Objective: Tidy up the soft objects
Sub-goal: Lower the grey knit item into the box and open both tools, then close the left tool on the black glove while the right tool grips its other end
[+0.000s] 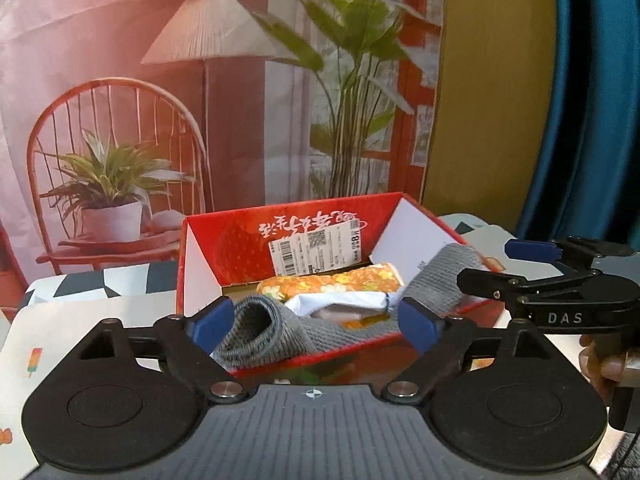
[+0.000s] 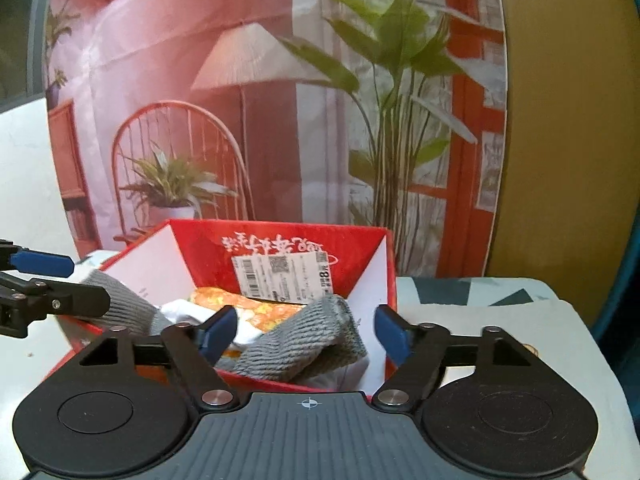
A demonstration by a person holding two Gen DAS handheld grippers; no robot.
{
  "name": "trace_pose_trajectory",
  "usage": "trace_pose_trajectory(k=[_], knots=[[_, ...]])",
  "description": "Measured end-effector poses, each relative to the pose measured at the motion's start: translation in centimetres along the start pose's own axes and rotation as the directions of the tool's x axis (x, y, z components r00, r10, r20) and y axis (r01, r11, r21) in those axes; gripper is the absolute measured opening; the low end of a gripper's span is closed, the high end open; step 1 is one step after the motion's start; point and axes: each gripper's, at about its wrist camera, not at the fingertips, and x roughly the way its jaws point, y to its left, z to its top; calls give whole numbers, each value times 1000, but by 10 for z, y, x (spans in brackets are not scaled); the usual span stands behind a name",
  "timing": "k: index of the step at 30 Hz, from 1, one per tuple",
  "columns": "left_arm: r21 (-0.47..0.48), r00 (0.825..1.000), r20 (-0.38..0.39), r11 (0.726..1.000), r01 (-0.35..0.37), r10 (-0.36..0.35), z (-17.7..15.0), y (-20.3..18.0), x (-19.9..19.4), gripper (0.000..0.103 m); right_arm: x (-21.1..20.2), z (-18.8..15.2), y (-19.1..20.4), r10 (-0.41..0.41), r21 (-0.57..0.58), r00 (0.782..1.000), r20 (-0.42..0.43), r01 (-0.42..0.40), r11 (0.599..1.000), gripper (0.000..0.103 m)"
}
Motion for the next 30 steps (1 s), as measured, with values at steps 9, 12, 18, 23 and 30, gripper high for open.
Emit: trace_pose_trajectory(k=[9,12,18,23,30], knots=[[-76,998,-28,996,52,-55,-53,-7,-37,93,-43,-31,17,78,13,997,1,-78,997,93],[-94,997,-50,994,51,-56,-79,-11,-43,93,-51,-51,23,107,37,993,-41,-106,994,99],[-133,989,-122,989,69,-85,-123,-17,-40,91,-63,-91,32,138,46,983,-123,-133,990,102],[-173,982,-164,983,68,-97,-148,-19,-34,87,-70,-120,29,135,112,977,-166,-117,987,102],[-220,978,-183,973,62,-104,-166,-17,-30,74,-70,-146,30,126,112,967,-220,-104,988,98]])
